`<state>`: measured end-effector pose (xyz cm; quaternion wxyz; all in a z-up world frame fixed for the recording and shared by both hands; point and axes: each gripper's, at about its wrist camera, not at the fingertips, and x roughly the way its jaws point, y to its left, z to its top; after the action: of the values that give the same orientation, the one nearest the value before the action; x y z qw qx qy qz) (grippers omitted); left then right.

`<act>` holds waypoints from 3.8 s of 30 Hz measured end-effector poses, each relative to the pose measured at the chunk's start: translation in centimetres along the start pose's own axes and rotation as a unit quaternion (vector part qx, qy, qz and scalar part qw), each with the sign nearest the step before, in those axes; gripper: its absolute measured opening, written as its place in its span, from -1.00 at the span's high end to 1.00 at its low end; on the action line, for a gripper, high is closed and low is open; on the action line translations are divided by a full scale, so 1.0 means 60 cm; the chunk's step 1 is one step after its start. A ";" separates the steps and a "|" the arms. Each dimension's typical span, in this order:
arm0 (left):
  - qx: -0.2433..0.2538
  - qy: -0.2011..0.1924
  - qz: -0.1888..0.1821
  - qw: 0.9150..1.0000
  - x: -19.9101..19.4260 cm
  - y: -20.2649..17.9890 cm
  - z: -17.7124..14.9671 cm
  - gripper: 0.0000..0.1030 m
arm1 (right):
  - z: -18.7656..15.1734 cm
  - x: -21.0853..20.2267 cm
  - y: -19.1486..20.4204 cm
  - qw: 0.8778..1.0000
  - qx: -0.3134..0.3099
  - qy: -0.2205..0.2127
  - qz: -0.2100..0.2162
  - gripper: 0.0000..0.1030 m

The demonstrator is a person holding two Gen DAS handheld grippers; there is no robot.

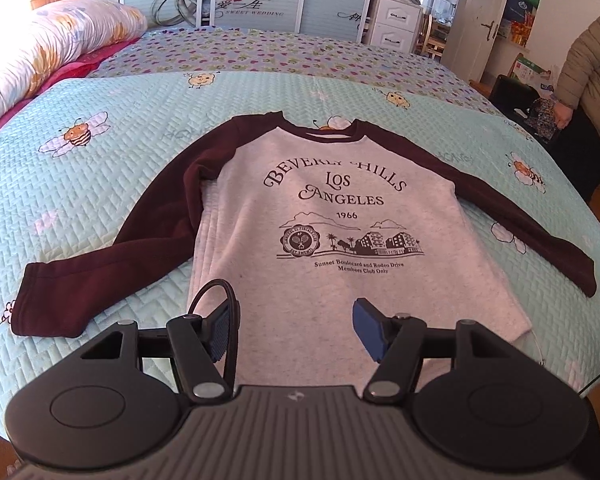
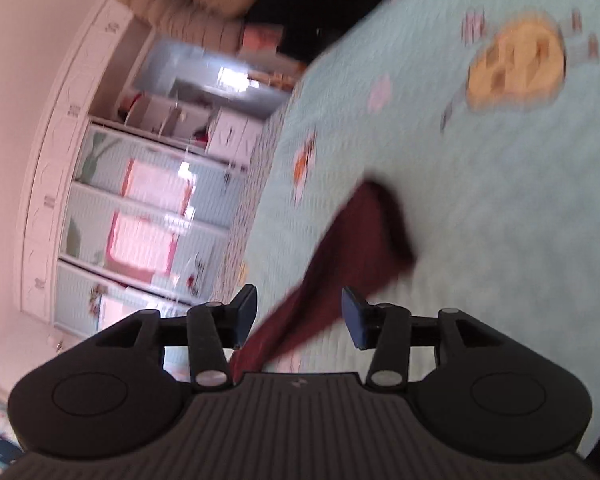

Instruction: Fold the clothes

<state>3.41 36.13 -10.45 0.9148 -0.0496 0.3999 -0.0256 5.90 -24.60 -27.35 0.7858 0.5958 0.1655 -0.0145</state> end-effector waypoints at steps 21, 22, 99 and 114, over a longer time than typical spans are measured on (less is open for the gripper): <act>-0.011 0.011 -0.020 1.000 0.018 0.001 -0.029 -0.27 | -0.030 -0.031 0.028 1.000 -0.012 0.011 -0.024 -0.22; -0.012 0.012 -0.019 1.000 0.017 0.001 -0.031 -0.27 | -0.035 -0.029 0.031 1.000 -0.014 0.016 -0.022 -0.22; 0.115 0.042 0.099 0.987 0.012 0.033 -0.180 -0.28 | -0.636 -0.049 0.209 0.471 -0.867 0.159 0.010 0.31; 0.166 0.071 0.139 0.974 0.035 0.051 -0.204 -0.28 | -0.503 0.002 0.190 0.536 -0.820 0.164 -0.116 0.04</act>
<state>-4.15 38.13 -20.59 0.8742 0.1607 0.4570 0.0321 1.21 7.12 -23.86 0.8808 -0.3420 0.2986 0.1345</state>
